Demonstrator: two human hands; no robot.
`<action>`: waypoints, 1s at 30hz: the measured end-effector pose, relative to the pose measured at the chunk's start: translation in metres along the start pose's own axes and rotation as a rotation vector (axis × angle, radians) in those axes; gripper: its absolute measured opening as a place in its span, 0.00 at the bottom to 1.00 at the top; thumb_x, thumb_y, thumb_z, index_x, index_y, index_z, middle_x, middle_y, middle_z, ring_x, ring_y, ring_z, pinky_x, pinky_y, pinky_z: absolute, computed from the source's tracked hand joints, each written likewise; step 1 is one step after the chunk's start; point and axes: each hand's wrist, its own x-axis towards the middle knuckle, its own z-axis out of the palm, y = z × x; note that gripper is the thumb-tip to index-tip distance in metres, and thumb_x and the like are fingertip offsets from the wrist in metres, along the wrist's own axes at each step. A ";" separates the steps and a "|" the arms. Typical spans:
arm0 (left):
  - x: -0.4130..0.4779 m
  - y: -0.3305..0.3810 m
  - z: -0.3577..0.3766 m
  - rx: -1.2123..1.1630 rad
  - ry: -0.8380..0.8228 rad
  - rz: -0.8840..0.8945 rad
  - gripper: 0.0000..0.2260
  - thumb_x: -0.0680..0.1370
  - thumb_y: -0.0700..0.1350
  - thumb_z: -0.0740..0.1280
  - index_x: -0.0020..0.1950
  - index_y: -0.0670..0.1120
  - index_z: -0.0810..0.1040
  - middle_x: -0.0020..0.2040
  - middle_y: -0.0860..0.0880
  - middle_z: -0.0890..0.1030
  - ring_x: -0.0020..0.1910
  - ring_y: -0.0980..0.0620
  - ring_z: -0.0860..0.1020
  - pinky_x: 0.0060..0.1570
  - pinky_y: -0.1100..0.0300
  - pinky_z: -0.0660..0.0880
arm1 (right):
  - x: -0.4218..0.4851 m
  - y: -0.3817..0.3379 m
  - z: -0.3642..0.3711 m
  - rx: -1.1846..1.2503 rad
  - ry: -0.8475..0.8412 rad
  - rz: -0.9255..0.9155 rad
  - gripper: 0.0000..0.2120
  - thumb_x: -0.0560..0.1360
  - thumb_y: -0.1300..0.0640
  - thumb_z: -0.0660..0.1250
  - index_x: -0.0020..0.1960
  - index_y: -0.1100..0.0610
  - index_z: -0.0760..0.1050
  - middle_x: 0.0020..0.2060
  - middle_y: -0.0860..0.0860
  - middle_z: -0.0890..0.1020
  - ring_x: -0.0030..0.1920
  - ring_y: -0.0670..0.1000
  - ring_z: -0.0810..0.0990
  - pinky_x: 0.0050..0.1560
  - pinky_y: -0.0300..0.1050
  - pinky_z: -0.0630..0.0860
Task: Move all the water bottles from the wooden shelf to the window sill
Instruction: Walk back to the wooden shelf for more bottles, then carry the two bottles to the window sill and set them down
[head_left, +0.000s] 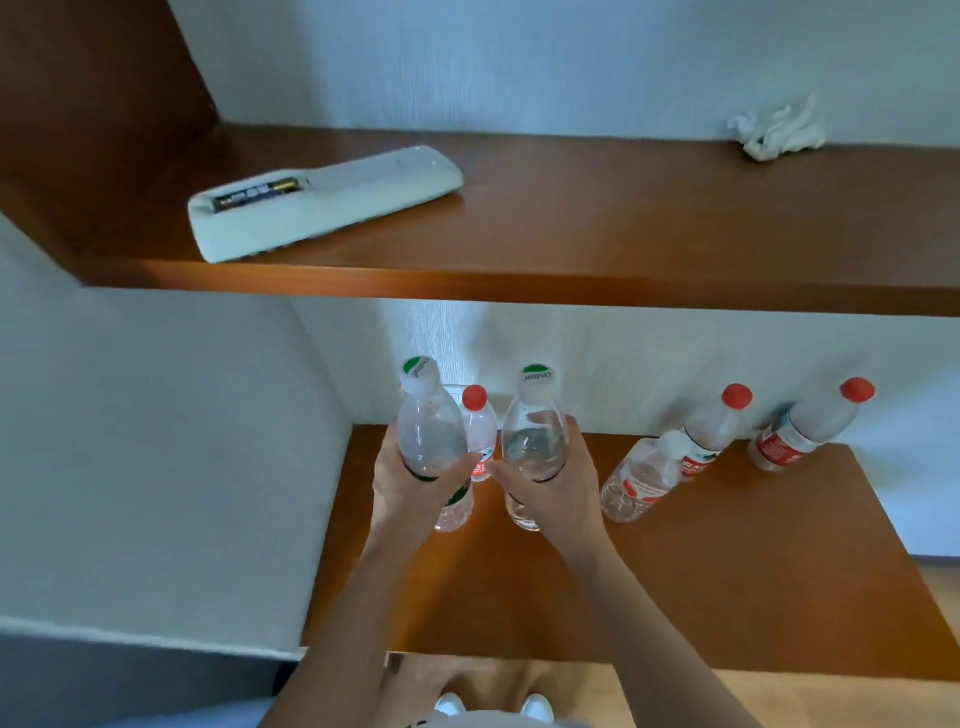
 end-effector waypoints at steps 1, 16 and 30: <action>-0.003 0.005 0.000 0.000 0.002 0.013 0.34 0.65 0.49 0.80 0.67 0.54 0.67 0.52 0.60 0.75 0.52 0.55 0.76 0.42 0.74 0.72 | -0.002 -0.005 -0.001 0.005 0.013 -0.005 0.33 0.64 0.39 0.79 0.64 0.43 0.70 0.55 0.39 0.80 0.57 0.41 0.80 0.51 0.31 0.78; -0.037 0.010 -0.067 -0.029 0.166 0.103 0.27 0.65 0.50 0.80 0.59 0.51 0.72 0.49 0.51 0.79 0.49 0.56 0.79 0.44 0.66 0.78 | -0.007 -0.036 0.040 0.092 -0.160 -0.064 0.33 0.66 0.52 0.81 0.64 0.41 0.68 0.53 0.36 0.77 0.53 0.36 0.77 0.46 0.20 0.70; -0.219 -0.015 -0.104 -0.046 0.936 -0.044 0.25 0.64 0.48 0.78 0.58 0.56 0.74 0.49 0.51 0.82 0.48 0.58 0.80 0.45 0.68 0.75 | -0.100 -0.040 0.091 0.192 -1.017 -0.303 0.29 0.66 0.52 0.82 0.63 0.51 0.74 0.52 0.45 0.83 0.55 0.50 0.82 0.55 0.47 0.80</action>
